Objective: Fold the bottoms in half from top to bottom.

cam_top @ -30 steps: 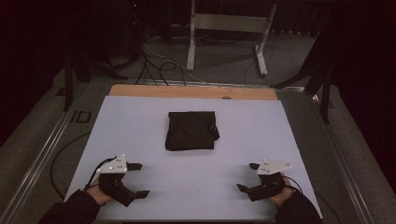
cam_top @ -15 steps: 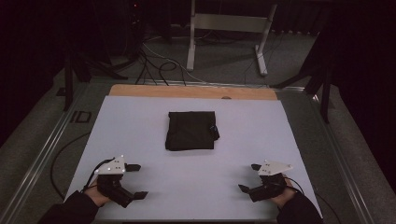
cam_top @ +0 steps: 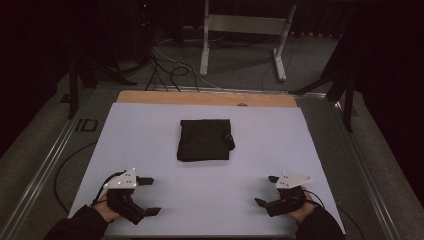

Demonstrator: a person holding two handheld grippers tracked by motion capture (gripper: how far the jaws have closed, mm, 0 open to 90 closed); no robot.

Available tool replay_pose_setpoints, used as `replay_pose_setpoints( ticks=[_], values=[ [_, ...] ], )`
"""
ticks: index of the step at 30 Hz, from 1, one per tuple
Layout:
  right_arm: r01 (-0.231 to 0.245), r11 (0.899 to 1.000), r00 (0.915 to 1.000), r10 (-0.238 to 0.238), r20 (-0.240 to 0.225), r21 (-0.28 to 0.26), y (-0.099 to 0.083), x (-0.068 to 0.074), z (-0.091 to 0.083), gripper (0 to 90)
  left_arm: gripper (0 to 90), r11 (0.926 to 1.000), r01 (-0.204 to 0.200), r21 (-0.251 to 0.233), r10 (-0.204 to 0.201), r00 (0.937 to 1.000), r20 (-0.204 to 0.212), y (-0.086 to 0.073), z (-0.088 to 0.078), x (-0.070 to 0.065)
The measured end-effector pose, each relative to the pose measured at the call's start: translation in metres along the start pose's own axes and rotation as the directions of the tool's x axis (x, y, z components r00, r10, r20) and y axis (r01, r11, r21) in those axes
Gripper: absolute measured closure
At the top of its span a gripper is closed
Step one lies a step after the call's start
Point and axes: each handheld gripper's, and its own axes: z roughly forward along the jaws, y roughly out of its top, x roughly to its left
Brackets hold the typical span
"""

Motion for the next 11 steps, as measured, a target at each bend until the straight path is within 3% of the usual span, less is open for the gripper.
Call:
replay_pose_setpoints(
  ticks=[11],
  values=[
    [-0.01,1.0,0.9999,0.009,0.01,0.015,-0.0018,-0.0008,0.001,9.0,0.0,0.9999,0.001,-0.016,-0.001,1.0,-0.007,0.0002,-0.0014,0.0005]
  ],
)
